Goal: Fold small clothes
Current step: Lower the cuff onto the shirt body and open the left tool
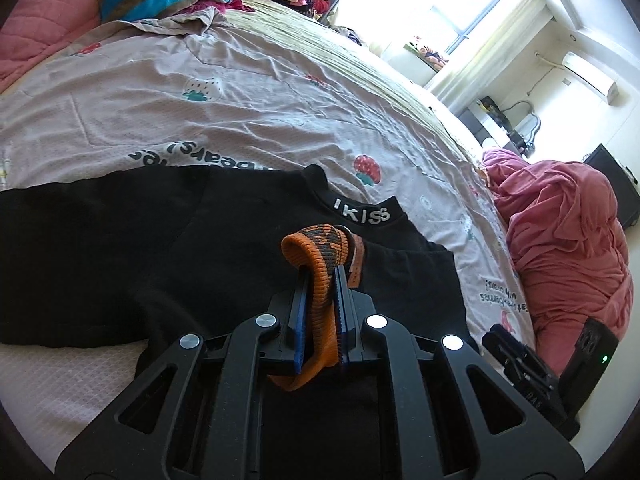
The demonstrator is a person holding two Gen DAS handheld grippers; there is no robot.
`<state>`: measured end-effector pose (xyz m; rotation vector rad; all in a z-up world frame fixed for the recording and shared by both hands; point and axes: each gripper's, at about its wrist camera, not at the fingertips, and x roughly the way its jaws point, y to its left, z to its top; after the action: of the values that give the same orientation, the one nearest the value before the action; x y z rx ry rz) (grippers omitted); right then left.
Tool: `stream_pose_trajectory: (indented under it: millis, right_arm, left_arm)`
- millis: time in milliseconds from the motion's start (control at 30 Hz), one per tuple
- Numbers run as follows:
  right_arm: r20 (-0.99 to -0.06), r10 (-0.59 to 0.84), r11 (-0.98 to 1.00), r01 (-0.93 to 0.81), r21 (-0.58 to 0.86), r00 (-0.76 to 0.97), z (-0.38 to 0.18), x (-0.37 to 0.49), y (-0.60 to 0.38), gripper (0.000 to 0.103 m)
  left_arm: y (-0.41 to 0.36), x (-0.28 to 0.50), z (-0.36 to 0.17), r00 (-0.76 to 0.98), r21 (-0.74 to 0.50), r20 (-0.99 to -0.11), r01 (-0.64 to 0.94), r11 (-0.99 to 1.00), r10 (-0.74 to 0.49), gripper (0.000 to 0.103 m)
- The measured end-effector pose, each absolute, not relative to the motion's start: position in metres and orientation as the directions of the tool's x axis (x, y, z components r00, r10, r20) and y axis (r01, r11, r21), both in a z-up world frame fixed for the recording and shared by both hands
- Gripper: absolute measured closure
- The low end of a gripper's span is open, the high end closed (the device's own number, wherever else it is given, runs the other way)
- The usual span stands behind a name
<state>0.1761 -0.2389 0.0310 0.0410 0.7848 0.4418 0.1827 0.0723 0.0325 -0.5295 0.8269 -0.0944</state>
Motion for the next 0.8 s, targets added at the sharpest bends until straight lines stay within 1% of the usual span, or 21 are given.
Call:
stream_pose_trajectory:
  millis: [167,367,600,700,800]
  right_arm:
    - [-0.674,0.399,0.906,-0.381,0.185,0.621,0.031,0.179,-0.232,0.053]
    - [-0.682,0.398,0.903,-0.392,0.175,0.613,0.029,0.182,-0.226,0.053]
    - [-0.687,0.393,0.902,-0.403,0.157,0.612,0.030,0.186,-0.218,0.053]
    - [-0.690,0.391,0.900,-0.409,0.149,0.609,0.029,0.189,-0.215,0.053]
    - [-0.701,0.382,0.901,-0.413,0.135,0.603,0.025,0.194,-0.211,0.053]
  left_arm:
    - [0.077,0.175,0.038,0.704,-0.447,-0.672,-0.140,0.883,-0.229,0.097]
    - [0.068,0.180,0.035,0.688,-0.430,-0.687,-0.126,0.894,-0.234,0.097]
    - [0.049,0.191,-0.007,0.589,-0.385,-0.771,-0.129,0.914,-0.242,0.097]
    - [0.050,0.187,-0.023,0.570,-0.375,-0.789,-0.150,0.915,-0.230,0.094]
    - [0.054,0.182,-0.030,0.569,-0.378,-0.790,-0.158,0.912,-0.229,0.094]
